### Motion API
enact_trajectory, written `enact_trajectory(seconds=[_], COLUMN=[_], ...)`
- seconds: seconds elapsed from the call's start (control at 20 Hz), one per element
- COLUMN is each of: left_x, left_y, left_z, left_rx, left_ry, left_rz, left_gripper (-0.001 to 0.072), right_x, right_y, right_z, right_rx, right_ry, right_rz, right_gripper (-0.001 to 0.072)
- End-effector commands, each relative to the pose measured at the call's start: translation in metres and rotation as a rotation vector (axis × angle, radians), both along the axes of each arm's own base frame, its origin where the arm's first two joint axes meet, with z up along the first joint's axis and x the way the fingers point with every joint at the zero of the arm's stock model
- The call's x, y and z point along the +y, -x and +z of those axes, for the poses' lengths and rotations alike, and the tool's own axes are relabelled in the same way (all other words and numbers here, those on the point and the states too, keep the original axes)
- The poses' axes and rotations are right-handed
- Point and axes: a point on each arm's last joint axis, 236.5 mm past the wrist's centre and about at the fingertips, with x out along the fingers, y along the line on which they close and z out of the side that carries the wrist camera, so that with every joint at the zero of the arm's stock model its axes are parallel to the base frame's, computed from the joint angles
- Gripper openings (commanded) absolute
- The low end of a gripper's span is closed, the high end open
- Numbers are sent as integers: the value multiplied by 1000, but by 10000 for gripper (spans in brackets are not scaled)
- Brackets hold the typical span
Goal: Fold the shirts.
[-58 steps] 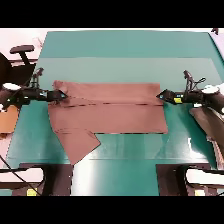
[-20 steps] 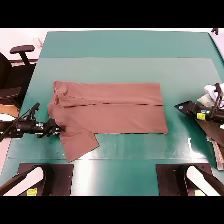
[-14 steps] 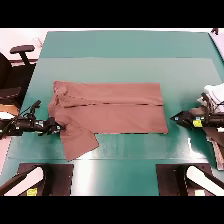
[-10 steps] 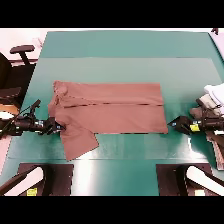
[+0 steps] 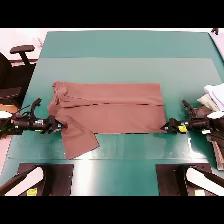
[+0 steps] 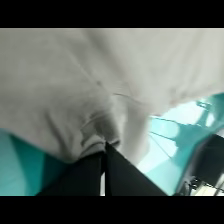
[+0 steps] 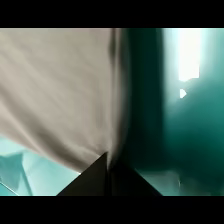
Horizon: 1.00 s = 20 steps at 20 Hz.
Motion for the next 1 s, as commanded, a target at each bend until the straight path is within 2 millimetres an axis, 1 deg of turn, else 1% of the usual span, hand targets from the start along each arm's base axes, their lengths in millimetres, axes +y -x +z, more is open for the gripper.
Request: enact_trajectory(seconds=[0.0, 0.05, 0.15, 0.2, 0.3, 0.35, 0.4, 0.5, 0.55, 0.6, 0.65, 0.75, 0.85, 0.95], left_x=[-8, -6, 3, 8, 20, 29, 39, 65, 75, 83, 85, 76, 68, 61], left_y=[-13, -19, -41, -54, -84, -102, -115, -138, -147, -158, -169, -189, -212, -228], left_z=[43, 60, 92, 106, 130, 141, 146, 150, 148, 142, 132, 106, 71, 39], left_rx=[-112, -163, -279, -334, -440, -502, -549, -624, -650, -667, -677, -681, -681, -661], left_ry=[52, 37, -21, -40, -65, -85, -116, -206, -245, -281, -304, -340, -410, -459], left_rz=[-48, -62, -54, -36, 53, 108, 158, 250, 276, 290, 290, 258, 241, 213], left_gripper=[19, 19, 19, 19, 19, 19, 20, 20, 20, 20, 20, 21, 21, 21], right_x=[20, 19, 12, 7, -3, -7, -12, -18, -21, -22, -24, -24, -22, -17], right_y=[-27, -38, -63, -77, -101, -112, -124, -147, -158, -170, -180, -197, -211, -224], right_z=[35, 51, 88, 106, 131, 136, 137, 130, 124, 118, 110, 92, 72, 57], right_rx=[-116, -168, -291, -350, -425, -434, -430, -409, -397, -384, -368, -336, -305, -288], right_ry=[-48, -33, 5, 27, 57, 60, 56, 50, 45, 39, 31, 22, 14, 8], right_rz=[5, 7, -9, -18, -25, -28, -32, -32, -33, -30, -31, -22, -7, 11], right_gripper=[20, 20, 20, 20, 20, 20, 20, 20, 20, 21, 21, 20, 21, 21])
